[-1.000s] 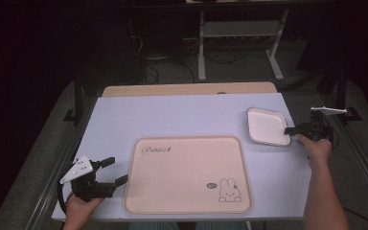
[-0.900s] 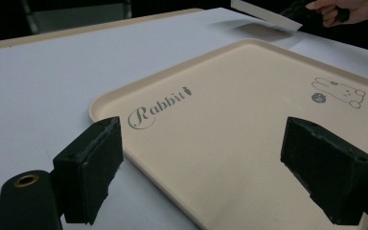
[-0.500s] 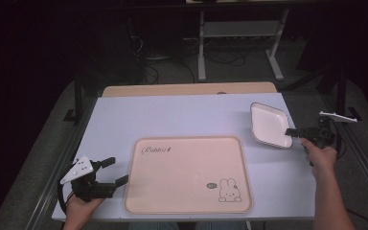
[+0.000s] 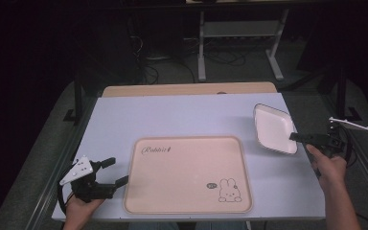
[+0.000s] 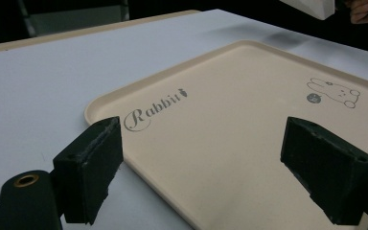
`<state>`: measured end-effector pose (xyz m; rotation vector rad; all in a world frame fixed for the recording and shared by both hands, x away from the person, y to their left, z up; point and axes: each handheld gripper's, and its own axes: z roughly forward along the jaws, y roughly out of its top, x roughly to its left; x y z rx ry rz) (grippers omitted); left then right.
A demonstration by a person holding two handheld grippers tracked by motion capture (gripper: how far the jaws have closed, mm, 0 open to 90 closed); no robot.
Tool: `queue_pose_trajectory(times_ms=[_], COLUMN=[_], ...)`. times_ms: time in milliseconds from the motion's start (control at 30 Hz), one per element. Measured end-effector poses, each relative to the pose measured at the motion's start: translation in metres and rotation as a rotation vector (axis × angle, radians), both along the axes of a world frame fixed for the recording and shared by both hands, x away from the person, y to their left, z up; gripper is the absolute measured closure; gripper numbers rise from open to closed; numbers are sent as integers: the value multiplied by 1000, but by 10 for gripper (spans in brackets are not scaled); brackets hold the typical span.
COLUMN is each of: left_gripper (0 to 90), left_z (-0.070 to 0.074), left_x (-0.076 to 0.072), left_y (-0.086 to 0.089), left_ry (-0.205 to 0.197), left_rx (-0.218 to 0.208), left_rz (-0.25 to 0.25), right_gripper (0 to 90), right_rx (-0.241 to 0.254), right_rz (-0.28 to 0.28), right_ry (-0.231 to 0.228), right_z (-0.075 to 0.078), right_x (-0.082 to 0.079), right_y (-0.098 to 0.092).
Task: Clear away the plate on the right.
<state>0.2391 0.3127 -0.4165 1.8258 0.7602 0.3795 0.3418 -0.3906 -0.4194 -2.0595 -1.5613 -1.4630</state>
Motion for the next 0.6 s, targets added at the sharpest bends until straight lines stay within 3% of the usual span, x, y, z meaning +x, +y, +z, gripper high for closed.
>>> queue_pose_trajectory(times_ms=[333,400,600], left_gripper=[144,144,144], left_z=[0,0,0], left_x=[0,0,-1], left_y=[0,0,0], left_ry=[2,1,2], left_rx=[-3,-4,-8], left_rz=[2,1,3], right_gripper=[884,884,883], right_rx=[61,92,93], right_rz=[42,51,66], right_ry=[-34,-44,-41], right_z=[12,17,30], right_x=[-19,-25,-37], right_y=[18,22,36])
